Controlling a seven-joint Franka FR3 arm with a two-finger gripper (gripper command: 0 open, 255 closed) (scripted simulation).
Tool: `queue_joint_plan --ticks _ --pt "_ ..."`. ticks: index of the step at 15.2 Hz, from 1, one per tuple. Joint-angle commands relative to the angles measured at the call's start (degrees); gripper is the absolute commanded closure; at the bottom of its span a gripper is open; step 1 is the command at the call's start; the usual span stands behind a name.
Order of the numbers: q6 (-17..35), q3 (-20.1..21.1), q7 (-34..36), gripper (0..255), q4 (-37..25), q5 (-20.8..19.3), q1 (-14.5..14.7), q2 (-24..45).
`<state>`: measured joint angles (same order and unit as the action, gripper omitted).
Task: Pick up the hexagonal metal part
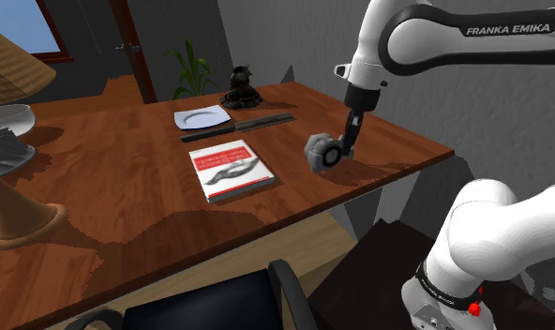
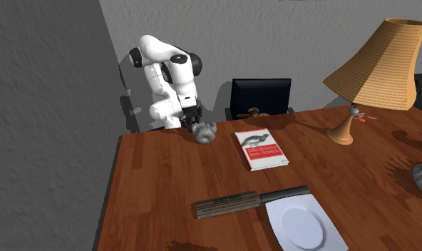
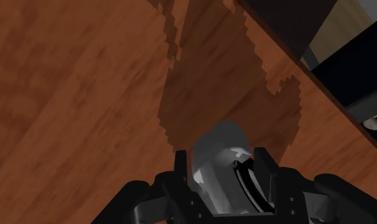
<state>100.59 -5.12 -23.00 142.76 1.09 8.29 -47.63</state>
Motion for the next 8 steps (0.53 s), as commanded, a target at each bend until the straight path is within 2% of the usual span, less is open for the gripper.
queue_joint_plan --ticks 1,8 --pt "-1.6 0.2 0.2 255 -1.8 0.1 0.1 0.2" --pt "-6.5 0.3 0.5 255 -8.0 0.3 0.3 1.5"
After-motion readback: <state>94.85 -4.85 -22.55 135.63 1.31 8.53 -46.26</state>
